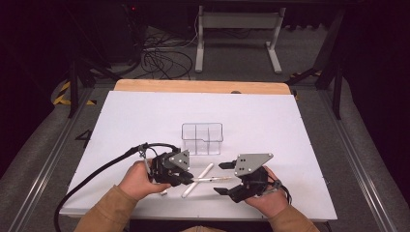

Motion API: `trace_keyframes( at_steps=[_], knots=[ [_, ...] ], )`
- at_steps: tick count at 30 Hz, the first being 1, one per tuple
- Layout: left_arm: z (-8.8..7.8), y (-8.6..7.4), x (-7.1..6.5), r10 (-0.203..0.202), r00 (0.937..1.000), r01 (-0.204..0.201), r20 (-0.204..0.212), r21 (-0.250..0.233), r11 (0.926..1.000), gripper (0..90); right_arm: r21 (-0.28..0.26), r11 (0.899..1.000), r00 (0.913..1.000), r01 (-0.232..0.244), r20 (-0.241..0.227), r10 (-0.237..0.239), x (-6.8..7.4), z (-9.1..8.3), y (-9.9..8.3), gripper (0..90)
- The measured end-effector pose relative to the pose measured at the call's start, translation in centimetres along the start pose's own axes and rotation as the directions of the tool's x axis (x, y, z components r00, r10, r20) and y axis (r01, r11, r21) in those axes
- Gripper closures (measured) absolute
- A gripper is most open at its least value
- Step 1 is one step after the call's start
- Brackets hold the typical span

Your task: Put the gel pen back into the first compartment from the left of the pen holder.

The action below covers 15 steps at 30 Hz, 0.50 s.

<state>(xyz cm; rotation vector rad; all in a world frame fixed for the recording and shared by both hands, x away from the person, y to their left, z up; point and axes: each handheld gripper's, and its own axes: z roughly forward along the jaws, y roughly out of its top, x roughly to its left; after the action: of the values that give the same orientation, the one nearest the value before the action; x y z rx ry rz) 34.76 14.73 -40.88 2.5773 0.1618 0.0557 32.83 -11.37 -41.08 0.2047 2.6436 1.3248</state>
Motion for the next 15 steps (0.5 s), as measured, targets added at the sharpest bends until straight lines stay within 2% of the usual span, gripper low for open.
trace_keyframes(
  at_steps=[10, 15],
  knots=[
    [-0.1, 0.0, 0.0, 0.002, 1.0000, -0.002, -0.001, -0.002, 1.0000, 80.1, 0.034, 0.999, 0.9995, 0.027, -0.018, -0.027, -0.1, 1.3, 0.8, 29.9],
    [-0.1, -0.1, 0.1, 0.005, 1.0000, -0.005, 0.001, -0.001, 1.0000, 80.1, 0.050, 0.998, 0.9988, 0.036, -0.035, -0.034, -0.1, 1.8, 1.3, 34.2]
  ],
)
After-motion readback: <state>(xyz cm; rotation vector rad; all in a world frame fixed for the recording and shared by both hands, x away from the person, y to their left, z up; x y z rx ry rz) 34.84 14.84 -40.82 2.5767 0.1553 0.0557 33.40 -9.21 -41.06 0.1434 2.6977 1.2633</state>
